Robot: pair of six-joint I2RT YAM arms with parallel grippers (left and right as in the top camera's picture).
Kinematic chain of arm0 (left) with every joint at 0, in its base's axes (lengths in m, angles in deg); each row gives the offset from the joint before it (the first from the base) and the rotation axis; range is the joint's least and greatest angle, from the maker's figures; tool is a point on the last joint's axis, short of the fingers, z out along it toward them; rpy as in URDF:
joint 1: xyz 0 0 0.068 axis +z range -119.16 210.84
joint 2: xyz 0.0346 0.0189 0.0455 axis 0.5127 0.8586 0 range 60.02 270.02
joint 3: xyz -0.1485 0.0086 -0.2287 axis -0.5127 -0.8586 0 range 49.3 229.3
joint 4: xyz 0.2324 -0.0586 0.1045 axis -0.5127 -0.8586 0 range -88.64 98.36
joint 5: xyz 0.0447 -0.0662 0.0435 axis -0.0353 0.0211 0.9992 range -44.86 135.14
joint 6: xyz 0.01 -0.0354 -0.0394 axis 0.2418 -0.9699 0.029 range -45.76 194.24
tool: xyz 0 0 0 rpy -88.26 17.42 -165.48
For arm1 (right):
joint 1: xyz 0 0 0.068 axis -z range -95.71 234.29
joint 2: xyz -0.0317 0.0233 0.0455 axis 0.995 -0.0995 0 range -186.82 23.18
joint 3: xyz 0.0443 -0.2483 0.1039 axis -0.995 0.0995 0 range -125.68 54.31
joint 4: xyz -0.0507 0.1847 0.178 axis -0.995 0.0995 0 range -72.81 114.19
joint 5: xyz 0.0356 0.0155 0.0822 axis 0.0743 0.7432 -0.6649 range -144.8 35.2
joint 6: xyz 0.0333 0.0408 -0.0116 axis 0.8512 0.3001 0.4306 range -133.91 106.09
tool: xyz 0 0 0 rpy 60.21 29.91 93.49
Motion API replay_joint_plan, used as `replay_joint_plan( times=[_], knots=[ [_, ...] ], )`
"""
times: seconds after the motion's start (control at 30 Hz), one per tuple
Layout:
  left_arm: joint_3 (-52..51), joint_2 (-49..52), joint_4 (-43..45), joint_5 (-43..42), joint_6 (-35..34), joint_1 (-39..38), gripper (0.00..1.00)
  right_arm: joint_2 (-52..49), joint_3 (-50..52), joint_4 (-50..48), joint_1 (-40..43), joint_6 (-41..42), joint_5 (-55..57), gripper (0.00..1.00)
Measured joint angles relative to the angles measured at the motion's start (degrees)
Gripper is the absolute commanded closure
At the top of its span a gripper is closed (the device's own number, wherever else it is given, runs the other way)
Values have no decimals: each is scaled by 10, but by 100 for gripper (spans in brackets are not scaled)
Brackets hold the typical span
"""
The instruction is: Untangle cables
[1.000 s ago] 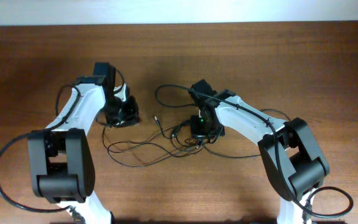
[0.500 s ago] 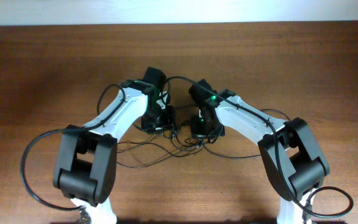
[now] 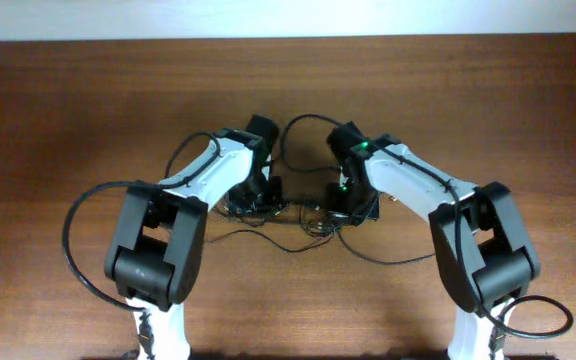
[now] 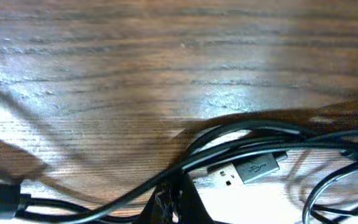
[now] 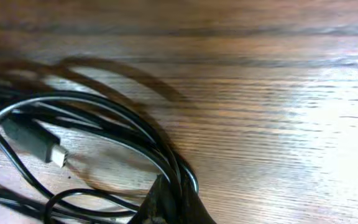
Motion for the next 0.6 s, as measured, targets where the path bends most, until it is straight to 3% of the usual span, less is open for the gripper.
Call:
replay_joint_plan(
  times=[0.2,0.4,0.47,0.6],
  knots=[
    [0,8,-2,-70,1,53,100,0,10,11,21,-3,-12,96],
    [-10,17,-17,-137,2,162,100,9,49,5,89,-13,-67,96],
    [-3,10,-26,-67,6,232,100,27,68,36,156,-23,-24,95],
    [0,1,-12,45,7,261,100,38,74,61,211,-31,80,95]
  ],
)
